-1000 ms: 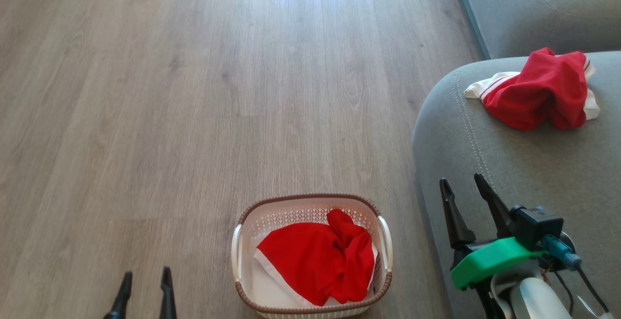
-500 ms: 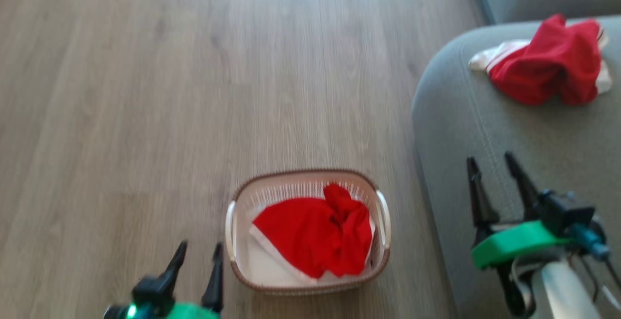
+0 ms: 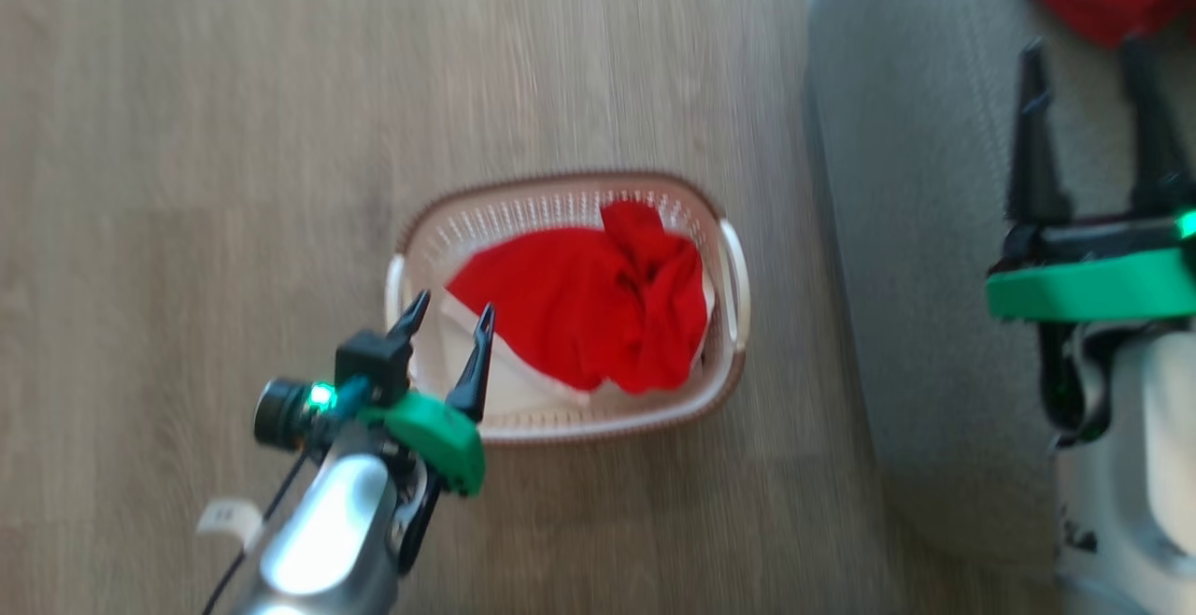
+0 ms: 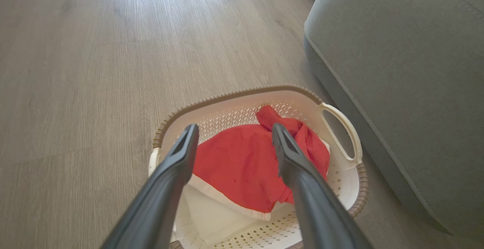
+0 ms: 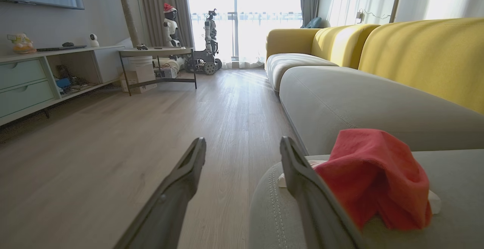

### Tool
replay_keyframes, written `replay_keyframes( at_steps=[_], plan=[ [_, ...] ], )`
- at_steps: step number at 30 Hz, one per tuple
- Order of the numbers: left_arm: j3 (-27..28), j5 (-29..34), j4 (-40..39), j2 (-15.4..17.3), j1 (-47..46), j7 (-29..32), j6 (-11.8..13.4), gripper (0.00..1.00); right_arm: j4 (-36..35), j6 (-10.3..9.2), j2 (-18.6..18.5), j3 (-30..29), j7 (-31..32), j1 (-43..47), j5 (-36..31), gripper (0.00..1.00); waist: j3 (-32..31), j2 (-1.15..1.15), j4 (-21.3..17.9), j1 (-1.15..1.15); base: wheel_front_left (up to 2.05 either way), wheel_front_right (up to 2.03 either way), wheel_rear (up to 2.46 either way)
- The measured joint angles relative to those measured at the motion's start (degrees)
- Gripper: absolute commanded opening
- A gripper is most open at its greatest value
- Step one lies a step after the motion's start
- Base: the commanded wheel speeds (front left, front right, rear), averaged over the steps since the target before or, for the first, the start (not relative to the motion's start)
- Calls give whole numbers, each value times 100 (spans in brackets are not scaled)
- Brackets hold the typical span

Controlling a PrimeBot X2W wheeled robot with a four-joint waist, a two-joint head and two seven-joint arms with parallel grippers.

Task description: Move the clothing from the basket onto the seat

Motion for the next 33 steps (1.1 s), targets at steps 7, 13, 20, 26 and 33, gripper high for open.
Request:
replay_keyframes(
  at_steps=[7,13,20,26,33],
  plan=[
    [-493,60,1051,-116,-1076,3,-207,100,-487,0,0,-266,-15,-439,-69,100,916,0,-173,0,0,0,0],
    [-1147,-261,1327,-122,-1714,120,-255,100,-910,0,0,-371,-16,-680,-144,100,1555,0,-335,1,0,0,0],
    [-1752,-654,1619,-121,-2280,280,-148,100,-1244,0,-1,-243,-16,-982,-80,100,2184,0,-521,1,0,0,0],
    [-2129,-960,1848,-118,-2618,339,-74,100,-1485,0,-1,-136,-18,-1204,-21,100,2623,0,-684,1,0,0,0],
    [-2348,-1172,2157,-114,-2959,356,-30,100,-1764,0,-1,8,-18,-1283,-20,100,2977,0,-802,1,0,0,0]
  ],
)
